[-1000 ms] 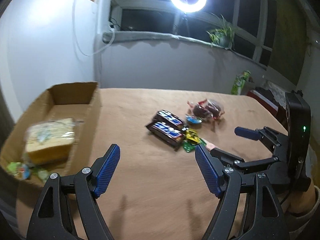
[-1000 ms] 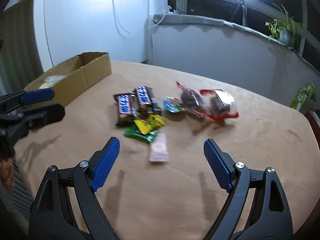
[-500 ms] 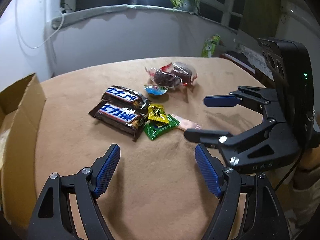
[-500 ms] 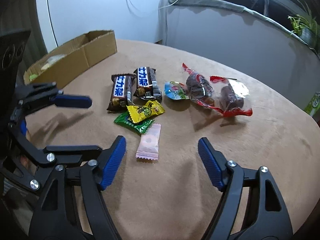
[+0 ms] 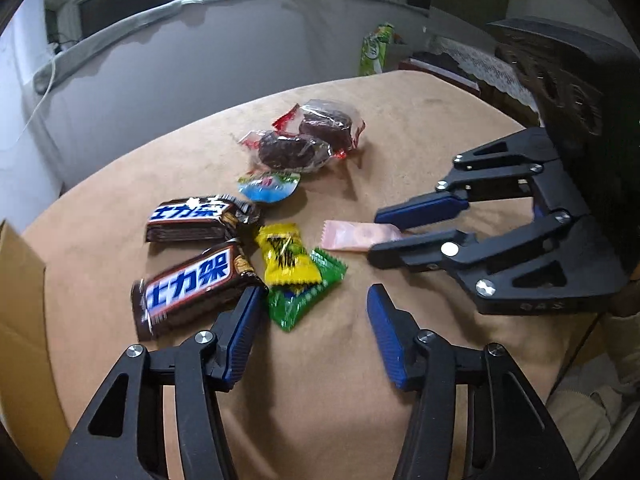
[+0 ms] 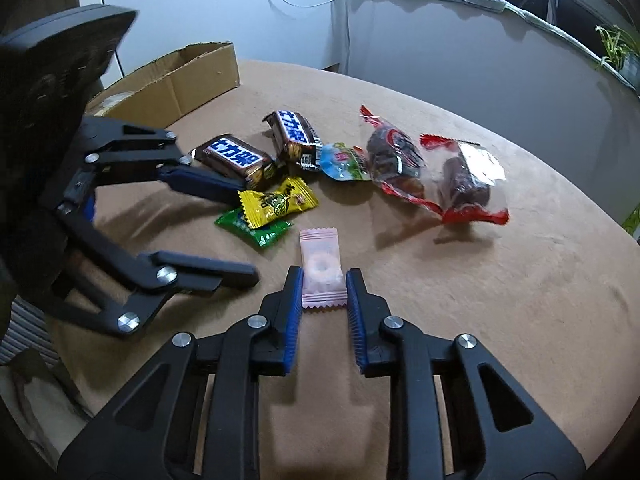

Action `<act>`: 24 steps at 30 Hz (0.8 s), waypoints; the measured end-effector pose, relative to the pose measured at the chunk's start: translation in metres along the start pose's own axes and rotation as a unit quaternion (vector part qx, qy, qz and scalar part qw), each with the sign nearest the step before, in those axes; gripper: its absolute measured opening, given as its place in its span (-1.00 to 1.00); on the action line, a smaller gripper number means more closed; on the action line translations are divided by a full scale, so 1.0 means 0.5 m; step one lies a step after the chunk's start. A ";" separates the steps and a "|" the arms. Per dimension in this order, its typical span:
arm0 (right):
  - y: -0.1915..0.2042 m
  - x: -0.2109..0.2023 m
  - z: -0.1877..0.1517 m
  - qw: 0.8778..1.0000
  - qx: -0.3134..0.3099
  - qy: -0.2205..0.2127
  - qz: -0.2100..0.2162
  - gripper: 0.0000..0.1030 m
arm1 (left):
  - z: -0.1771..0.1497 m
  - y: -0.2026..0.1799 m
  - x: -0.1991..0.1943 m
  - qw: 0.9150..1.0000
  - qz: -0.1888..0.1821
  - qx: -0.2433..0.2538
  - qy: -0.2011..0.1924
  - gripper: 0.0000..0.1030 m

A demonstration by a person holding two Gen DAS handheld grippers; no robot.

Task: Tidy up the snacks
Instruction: 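Grasp the pink square candy with the right tool while the left tool grasps the green packet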

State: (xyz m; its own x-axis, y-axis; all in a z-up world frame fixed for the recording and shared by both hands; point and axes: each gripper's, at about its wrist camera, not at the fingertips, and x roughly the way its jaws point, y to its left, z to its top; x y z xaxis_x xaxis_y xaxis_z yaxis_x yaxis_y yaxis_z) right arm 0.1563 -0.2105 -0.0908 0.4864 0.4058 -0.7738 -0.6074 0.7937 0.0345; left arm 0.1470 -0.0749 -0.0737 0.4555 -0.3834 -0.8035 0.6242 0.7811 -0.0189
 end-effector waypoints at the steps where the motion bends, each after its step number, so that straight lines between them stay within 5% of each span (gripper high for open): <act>1: -0.003 -0.004 -0.005 1.000 0.003 -0.002 0.000 -0.56 | 0.003 -0.001 0.005 1.000 -0.001 0.004 0.003 0.00; 12: -0.021 -0.026 -0.033 0.999 0.025 -0.021 0.002 -0.56 | 0.008 -0.032 -0.003 0.999 -0.011 0.030 0.007 -0.80; 24: -0.038 -0.088 -0.077 0.994 0.079 -0.078 -0.012 -0.56 | -0.022 -0.043 -0.050 0.998 -0.022 -0.032 -0.042 -0.87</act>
State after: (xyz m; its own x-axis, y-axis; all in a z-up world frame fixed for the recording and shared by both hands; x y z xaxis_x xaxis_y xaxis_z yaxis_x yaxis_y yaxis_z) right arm 0.1223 -0.2607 -0.0817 0.5983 0.4414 -0.6687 -0.4937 0.8604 0.1262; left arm 0.1153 -0.0768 -0.0600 0.4821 -0.4568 -0.7477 0.6040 0.7914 -0.0940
